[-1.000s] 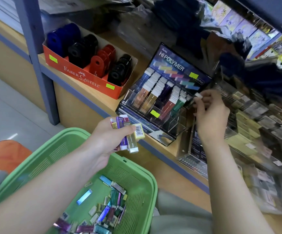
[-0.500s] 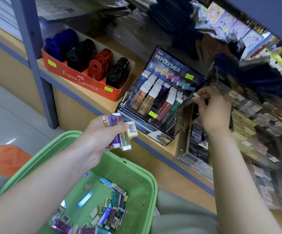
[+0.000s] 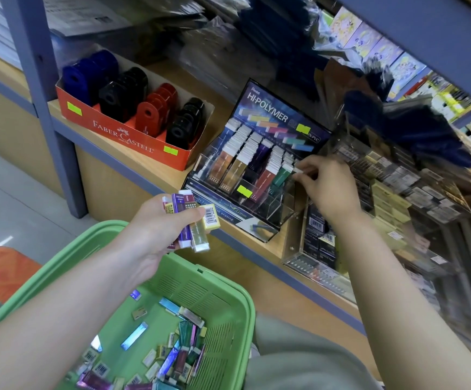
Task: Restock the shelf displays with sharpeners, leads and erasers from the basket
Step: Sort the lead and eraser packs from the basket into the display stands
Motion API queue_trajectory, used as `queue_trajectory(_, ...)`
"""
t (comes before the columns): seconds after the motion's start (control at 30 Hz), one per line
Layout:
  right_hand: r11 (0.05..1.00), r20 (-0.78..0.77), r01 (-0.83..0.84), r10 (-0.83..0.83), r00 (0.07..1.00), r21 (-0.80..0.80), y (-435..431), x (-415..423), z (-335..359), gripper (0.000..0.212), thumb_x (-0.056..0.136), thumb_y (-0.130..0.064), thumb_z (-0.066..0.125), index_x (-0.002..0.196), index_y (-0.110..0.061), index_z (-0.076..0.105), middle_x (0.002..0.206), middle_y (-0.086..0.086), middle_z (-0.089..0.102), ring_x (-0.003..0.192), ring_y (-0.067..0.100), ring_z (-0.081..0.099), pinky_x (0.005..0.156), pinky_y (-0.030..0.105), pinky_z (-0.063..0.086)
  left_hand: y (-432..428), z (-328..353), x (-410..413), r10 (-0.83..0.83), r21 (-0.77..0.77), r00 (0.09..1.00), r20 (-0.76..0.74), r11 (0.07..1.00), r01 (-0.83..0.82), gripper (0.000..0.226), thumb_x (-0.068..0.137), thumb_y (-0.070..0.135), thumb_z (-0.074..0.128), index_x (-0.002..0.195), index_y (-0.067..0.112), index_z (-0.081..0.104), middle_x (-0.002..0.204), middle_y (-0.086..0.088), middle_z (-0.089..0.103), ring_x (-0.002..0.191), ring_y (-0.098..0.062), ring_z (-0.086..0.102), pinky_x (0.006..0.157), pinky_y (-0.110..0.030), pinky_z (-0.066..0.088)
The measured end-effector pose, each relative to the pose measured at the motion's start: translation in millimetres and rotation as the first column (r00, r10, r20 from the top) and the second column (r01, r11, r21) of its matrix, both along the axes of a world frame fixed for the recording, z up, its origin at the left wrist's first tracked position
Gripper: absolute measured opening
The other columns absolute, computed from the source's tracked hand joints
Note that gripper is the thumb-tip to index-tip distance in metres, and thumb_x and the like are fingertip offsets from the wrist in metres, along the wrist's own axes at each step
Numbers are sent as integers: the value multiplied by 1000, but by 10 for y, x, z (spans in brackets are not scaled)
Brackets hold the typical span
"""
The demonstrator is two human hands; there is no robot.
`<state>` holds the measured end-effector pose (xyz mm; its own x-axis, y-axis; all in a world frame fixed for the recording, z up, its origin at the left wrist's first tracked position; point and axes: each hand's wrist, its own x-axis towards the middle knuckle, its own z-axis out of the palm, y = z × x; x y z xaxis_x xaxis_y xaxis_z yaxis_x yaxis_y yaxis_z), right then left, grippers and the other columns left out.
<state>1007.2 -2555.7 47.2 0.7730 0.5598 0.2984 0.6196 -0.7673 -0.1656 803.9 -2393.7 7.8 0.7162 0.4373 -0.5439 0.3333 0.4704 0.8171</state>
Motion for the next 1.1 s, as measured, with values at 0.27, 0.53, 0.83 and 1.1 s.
queue_trajectory(0.27,999,192,42,-42,981,4,4,-76,-51,20,83,-9,68,103,-11,67,103,9,67,102,30,55,86,42,45,0,-7,26,-9,3,1000,18,1000,9,18,85,12,68,101,12,60,86,-9,72,74,-20,66,80,-37,51)
queue_trajectory(0.53,890,-14,-70,86,996,450,264,-853,55,17,94,-11,53,110,-15,58,97,-5,55,74,2,50,67,14,42,30,8,30,-27,-4,999,43,1000,27,23,84,14,68,106,11,60,80,-5,74,67,-15,68,69,-30,52)
queue_trajectory(0.83,951,-571,-94,254,781,295,387,-1278,-168,28,84,-32,70,110,-21,64,91,-13,64,72,-4,56,66,5,42,31,15,8,-48,45,997,68,998,45,20,84,15,68,103,10,62,88,-9,73,76,-20,67,82,-40,52)
queue_trajectory(1.1,943,-573,-114,282,770,312,279,-1311,-141,27,90,-23,64,116,-21,60,91,-14,63,74,-5,58,69,5,44,-8,49,-33,-147,207,986,73,970,130,24,83,22,69,105,13,63,91,-10,73,92,-28,69,91,-48,51)
